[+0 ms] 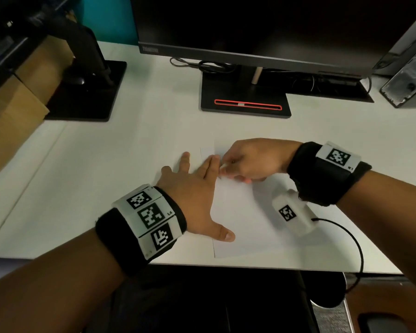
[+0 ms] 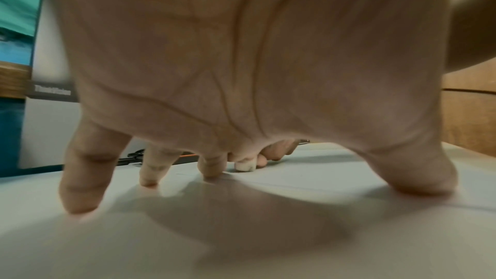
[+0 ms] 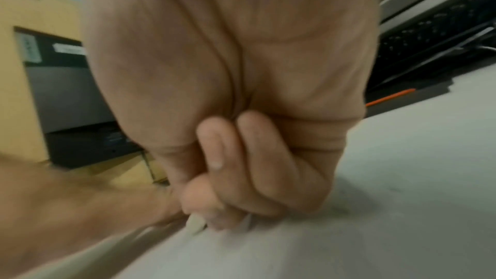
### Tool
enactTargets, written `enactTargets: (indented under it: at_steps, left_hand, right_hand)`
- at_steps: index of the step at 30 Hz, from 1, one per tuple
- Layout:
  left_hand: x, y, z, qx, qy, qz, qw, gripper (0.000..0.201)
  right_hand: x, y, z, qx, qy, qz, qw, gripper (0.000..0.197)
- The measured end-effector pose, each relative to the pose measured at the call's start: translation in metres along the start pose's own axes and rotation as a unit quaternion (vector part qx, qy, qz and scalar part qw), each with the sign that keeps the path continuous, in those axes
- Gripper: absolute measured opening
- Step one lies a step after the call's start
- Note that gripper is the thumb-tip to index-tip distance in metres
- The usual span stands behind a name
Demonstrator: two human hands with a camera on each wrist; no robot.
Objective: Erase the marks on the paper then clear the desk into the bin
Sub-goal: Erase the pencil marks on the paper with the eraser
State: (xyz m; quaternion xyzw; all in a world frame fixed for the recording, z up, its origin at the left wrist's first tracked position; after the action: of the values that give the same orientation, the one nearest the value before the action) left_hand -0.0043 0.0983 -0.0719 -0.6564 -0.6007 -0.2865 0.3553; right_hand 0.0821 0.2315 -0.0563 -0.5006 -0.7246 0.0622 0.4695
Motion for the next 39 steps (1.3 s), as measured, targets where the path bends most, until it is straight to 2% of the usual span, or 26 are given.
enactTargets:
  at_steps: [4, 9, 13, 16, 18, 22, 23, 27, 31, 36, 39]
  left_hand:
    - [0.000, 0.000, -0.001, 0.002, -0.005, 0.001, 1.000, 0.148]
    - [0.000, 0.000, 0.000, 0.004, -0.006, 0.003, 1.000, 0.148]
    - [0.001, 0.001, -0.001, 0.005, -0.013, 0.011, 1.000, 0.148]
    - [0.001, 0.001, 0.000, 0.005, -0.016, 0.011, 1.000, 0.148]
    - [0.001, 0.001, 0.000, 0.005, -0.020, 0.013, 1.000, 0.147]
    - [0.001, 0.001, 0.000, 0.005, -0.021, 0.013, 1.000, 0.147]
    - [0.001, 0.001, 0.000, 0.005, -0.022, 0.013, 1.000, 0.147]
    - [0.001, 0.001, 0.000, 0.004, -0.025, 0.017, 1.000, 0.146]
    - [0.001, 0.001, -0.001, 0.002, -0.029, 0.026, 0.999, 0.144]
    - [0.002, 0.001, 0.000, 0.004, -0.041, 0.029, 0.999, 0.142]
    - [0.002, 0.002, 0.000, 0.004, -0.042, 0.029, 0.999, 0.142]
  right_hand:
    - [0.024, 0.007, 0.000, -0.024, 0.068, -0.001, 0.997, 0.037]
    - [0.007, 0.007, -0.004, -0.018, 0.021, -0.004, 1.000, 0.036]
    - [0.028, 0.021, -0.007, -0.048, 0.099, 0.010, 0.994, 0.038]
    - [0.013, 0.016, -0.008, -0.028, 0.059, -0.008, 0.998, 0.038]
    - [0.006, 0.015, -0.011, -0.027, 0.028, 0.019, 0.999, 0.036]
    - [0.026, 0.027, -0.012, -0.049, 0.100, 0.012, 0.994, 0.039]
    - [0.025, 0.027, -0.013, -0.047, 0.096, 0.007, 0.994, 0.039]
    - [0.008, 0.026, -0.022, -0.034, 0.022, 0.011, 0.999, 0.038]
    - [0.025, 0.042, -0.024, -0.054, 0.117, 0.016, 0.992, 0.040]
    - [0.005, 0.035, -0.029, -0.039, 0.042, 0.033, 0.998, 0.036]
    - [0.024, 0.047, -0.028, -0.074, 0.103, 0.070, 0.989, 0.036]
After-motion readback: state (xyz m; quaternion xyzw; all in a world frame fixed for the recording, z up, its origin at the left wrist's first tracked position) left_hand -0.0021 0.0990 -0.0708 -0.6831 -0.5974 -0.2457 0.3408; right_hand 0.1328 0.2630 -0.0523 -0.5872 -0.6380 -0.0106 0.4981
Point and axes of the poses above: each hand's wrist, its own z-axis towards the middle knuckle, its own x-axis out of the back of the hand, y = z × x, the point moved 4 cm from there along z, towards the middle knuckle, and after that the axes turned 12 degrees about z, right-handed, at the moved point
